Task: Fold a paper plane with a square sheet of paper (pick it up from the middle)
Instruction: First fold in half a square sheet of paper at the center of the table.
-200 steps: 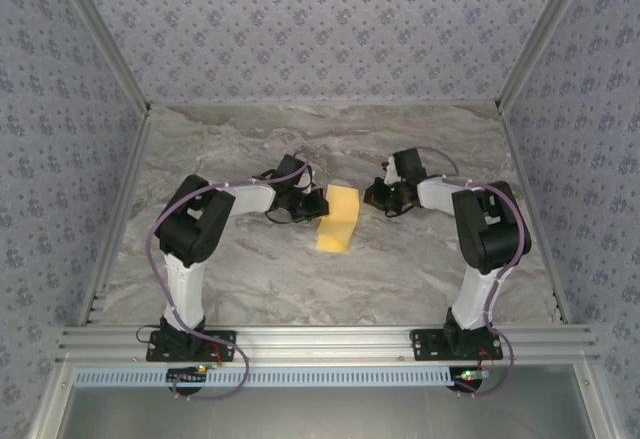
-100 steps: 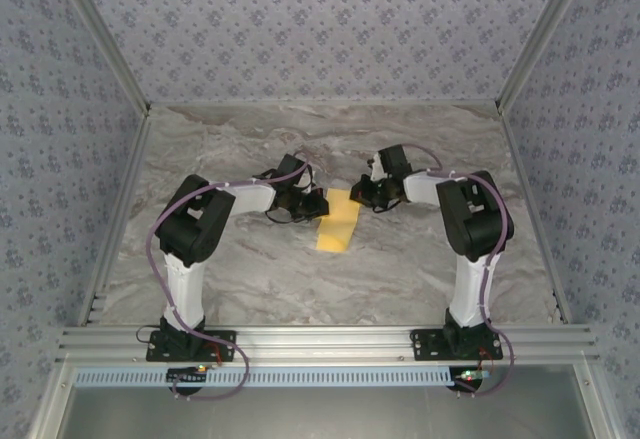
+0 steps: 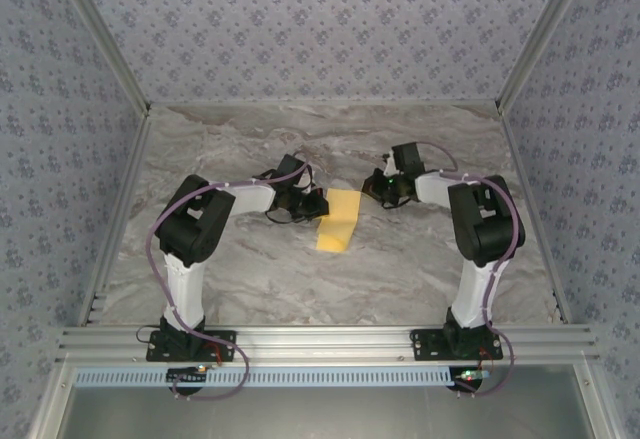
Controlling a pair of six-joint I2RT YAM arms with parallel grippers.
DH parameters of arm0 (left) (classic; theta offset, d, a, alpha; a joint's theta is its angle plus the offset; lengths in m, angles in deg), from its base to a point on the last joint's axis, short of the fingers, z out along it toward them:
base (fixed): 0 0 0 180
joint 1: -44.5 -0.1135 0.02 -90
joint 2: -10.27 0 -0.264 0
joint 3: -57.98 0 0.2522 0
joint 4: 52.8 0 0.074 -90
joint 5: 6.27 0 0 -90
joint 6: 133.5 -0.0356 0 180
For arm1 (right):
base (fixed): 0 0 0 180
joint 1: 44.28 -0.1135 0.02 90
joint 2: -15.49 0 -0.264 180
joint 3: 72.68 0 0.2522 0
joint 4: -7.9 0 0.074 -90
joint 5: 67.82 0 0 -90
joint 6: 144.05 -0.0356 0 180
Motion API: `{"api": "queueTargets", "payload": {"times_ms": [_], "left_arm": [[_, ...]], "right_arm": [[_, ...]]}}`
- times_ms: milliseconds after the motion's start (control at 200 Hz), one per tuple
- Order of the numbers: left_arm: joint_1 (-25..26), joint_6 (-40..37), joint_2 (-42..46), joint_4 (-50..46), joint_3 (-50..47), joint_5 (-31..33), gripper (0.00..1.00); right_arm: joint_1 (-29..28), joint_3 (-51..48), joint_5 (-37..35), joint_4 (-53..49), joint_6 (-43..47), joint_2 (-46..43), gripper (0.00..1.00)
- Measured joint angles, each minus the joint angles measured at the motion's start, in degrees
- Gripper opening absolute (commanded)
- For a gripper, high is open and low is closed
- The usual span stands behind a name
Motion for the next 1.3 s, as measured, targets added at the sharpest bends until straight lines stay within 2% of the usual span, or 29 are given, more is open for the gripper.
{"api": "queueTargets", "payload": {"times_ms": [225,410,715,1084,1299], "left_arm": [[0.0,0.0,0.0,-0.02,0.0,0.0,0.0],[0.0,0.0,0.0,0.0,-0.02,0.0,0.0],[0.0,0.02,0.0,-0.02,-0.04,0.0,0.0],[-0.04,0.44,-0.11,-0.02,-0.04,0.0,0.0],[-0.07,0.46,-0.17,-0.02,-0.04,0.0,0.0]], "right_arm": [[-8.48,-4.72,2.54,-0.26,-0.5,-3.41,0.0],[-11.13,-6.64,3.26,-2.25,-1.09,-3.41,0.0],[-11.19,-9.9,3.76,-1.77,-0.76,-4.81,0.0],[-9.4,-20.81,5.77,-2.4,4.13,-13.7,0.0],[-8.92,-19.43,4.76,-9.68,5.46,-16.9,0.0]]}}
